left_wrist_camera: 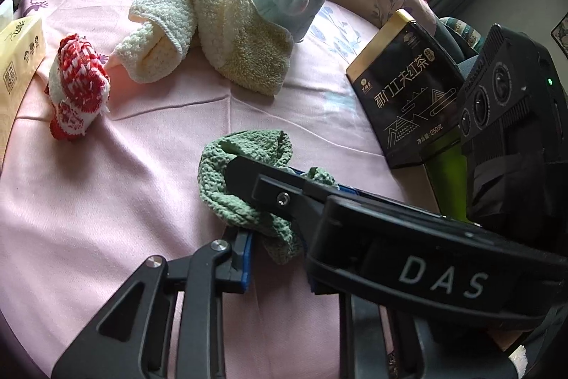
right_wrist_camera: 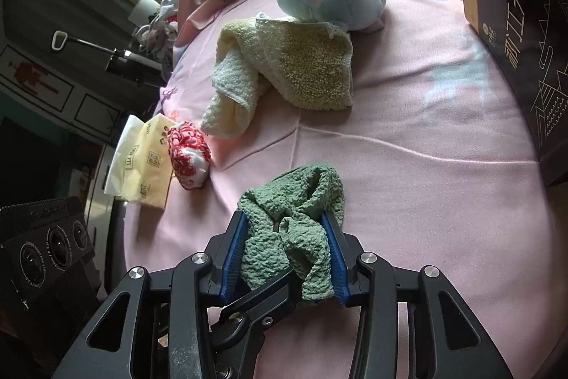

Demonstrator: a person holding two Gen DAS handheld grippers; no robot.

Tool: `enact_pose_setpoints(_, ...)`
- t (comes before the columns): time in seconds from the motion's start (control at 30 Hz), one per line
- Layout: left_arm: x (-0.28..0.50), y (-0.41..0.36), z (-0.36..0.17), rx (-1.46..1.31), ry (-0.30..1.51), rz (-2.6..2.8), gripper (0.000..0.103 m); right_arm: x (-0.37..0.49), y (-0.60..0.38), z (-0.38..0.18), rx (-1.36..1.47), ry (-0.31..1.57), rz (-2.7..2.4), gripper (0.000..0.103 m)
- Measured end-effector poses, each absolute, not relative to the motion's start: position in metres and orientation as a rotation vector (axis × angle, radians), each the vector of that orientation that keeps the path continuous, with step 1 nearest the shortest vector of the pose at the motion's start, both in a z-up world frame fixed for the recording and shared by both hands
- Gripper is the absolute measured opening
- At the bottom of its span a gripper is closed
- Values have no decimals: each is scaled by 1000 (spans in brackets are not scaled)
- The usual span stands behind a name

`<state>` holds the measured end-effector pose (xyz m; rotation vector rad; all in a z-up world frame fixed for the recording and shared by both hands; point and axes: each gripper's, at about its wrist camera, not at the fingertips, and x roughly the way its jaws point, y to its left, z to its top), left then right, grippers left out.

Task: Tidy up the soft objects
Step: 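Carry the green knit cloth with the right gripper over the green box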

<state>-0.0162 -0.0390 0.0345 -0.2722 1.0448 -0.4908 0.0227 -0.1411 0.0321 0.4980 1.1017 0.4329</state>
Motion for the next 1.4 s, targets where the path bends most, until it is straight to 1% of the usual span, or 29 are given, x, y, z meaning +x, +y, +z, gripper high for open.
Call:
enact_pose_setpoints(0.27, -25, -44, 52, -254, 928, -524, 18, 12, -140, 60, 418, 994, 404, 46)
enact_pose_setpoints(0.77, -45, -50, 81, -342, 694, -609, 18, -13, -151, 110, 333, 803, 355, 46)
enact_pose_setpoints(0.93, -53, -59, 96, -326, 612, -634, 18, -23, -159, 127, 303, 744, 350, 46)
enact_pose_setpoints(1.17, -52, -95, 118, -251, 567, -702, 18, -31, -193, 147, 297, 677, 306, 46)
enact_pose_setpoints(1.4, -53, -169, 149, -116, 541, -805, 18, -45, -266, 165, 380, 582, 227, 46)
